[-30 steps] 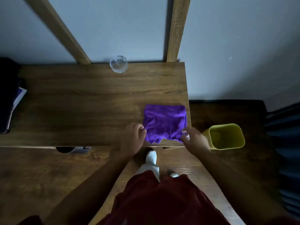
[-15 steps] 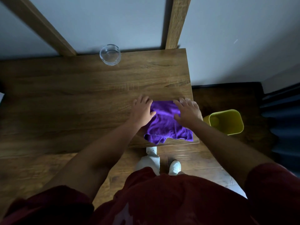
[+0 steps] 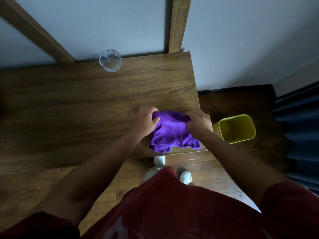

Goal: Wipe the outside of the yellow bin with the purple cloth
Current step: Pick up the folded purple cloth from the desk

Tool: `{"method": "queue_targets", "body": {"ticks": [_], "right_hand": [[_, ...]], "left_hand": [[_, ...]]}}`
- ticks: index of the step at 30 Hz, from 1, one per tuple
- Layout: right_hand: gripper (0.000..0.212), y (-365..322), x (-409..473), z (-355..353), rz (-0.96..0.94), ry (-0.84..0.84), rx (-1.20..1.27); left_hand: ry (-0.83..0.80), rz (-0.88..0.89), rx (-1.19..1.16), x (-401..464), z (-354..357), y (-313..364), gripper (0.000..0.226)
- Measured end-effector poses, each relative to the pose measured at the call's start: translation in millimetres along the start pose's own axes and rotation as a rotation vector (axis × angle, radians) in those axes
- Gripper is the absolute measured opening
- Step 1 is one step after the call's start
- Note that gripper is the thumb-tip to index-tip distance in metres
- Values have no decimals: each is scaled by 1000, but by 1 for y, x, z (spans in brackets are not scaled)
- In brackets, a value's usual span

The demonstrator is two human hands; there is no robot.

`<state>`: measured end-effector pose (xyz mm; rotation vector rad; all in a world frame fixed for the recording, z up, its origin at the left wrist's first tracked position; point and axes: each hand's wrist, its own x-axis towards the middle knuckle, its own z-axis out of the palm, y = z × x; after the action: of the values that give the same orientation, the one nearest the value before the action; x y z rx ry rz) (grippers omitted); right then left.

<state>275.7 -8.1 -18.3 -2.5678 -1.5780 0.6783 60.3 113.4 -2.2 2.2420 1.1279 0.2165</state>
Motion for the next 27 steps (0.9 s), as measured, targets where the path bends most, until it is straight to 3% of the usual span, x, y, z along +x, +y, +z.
{"method": "queue_targets", "body": {"ticks": [5,9,16,23,27], "right_hand": [[32,13,-34,-29,72,26,425],[18,19,-62,-57,74,68,631],[54,40,-125,-106,-113,247,877],[48,66,-196,-145,-120,335,1213],[32,79,-238,-156,-89,340,1358]], "left_hand": [[45,-28,-223,-18,-19,29,23],[32,-45,-429,-33,-37,63,19],[106,117,-636,-60,-49,131,27],[186,196,-763,-96,-45,199,29],[178,217,-883,-119,-34,229,32]]}}
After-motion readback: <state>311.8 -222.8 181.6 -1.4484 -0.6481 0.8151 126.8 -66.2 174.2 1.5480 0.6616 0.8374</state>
